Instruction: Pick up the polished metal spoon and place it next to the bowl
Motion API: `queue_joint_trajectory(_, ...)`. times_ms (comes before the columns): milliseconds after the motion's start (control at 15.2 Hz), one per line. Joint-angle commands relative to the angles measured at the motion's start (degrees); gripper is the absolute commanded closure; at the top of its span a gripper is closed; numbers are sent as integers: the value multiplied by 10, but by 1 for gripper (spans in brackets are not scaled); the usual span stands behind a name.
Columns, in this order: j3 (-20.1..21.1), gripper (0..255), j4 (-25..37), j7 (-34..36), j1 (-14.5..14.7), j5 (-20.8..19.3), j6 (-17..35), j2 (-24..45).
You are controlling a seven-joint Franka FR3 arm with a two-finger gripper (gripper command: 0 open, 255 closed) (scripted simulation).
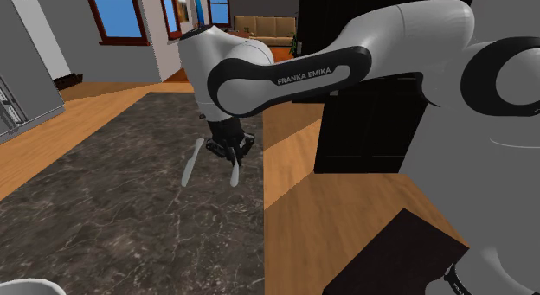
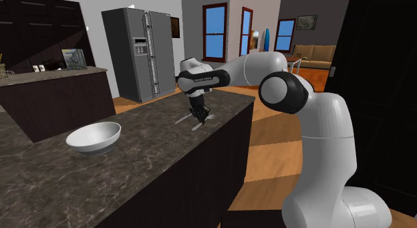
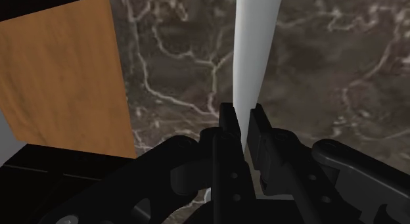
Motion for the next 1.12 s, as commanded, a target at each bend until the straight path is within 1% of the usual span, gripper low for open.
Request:
queue_joint_trajectory(0,0,255,-1,0,-1,0,0,0)
queue_joint_trajectory(264,0,255,0,0,0,0,-1,1)
queue_joint_trajectory(1056,1,255,101,-20,21,0,-93,5)
